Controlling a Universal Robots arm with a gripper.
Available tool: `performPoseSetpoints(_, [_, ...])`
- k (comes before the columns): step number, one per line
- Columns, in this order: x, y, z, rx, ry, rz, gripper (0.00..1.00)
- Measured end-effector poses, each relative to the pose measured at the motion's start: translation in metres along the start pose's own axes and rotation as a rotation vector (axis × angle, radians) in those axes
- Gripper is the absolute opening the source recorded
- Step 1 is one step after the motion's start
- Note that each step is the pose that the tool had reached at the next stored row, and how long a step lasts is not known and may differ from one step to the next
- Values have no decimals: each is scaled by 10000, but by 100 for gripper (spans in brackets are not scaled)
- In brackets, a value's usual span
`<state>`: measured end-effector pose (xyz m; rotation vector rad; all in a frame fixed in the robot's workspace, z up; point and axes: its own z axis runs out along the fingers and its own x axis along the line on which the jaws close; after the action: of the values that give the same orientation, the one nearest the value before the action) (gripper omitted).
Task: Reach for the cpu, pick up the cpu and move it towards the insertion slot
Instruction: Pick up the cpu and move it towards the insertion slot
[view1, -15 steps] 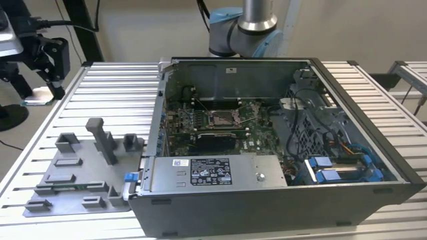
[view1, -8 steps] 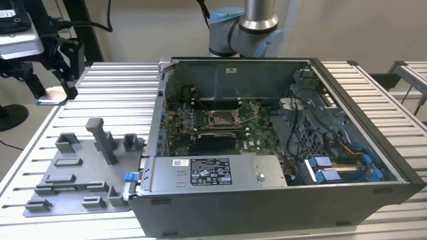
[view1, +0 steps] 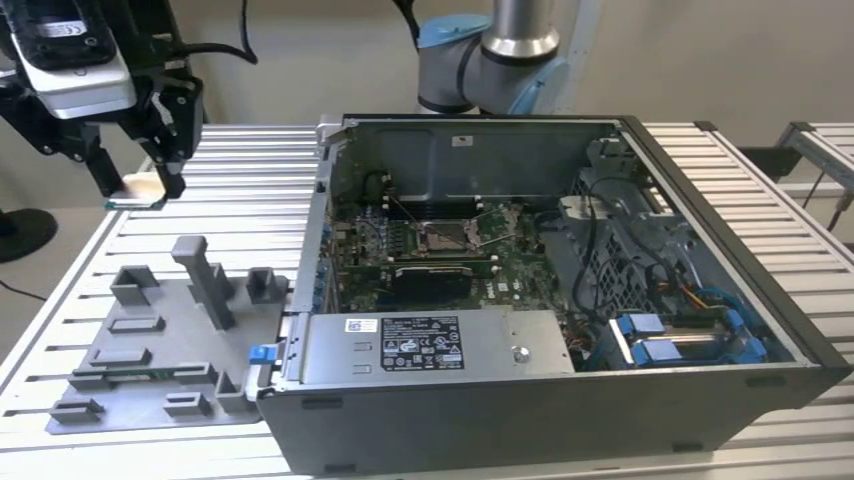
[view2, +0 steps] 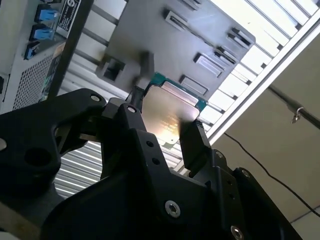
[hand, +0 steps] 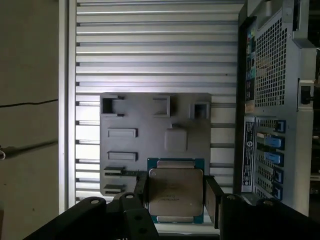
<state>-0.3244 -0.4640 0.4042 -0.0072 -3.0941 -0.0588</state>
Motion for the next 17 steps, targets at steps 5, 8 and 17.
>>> performPoseSetpoints(5, [-139,1,-7,0,26,1,0])
performPoseSetpoints(8, [-218,1,-10,0,37,1,0])
performPoseSetpoints(17, [-435,3,-21,3,57,2,0])
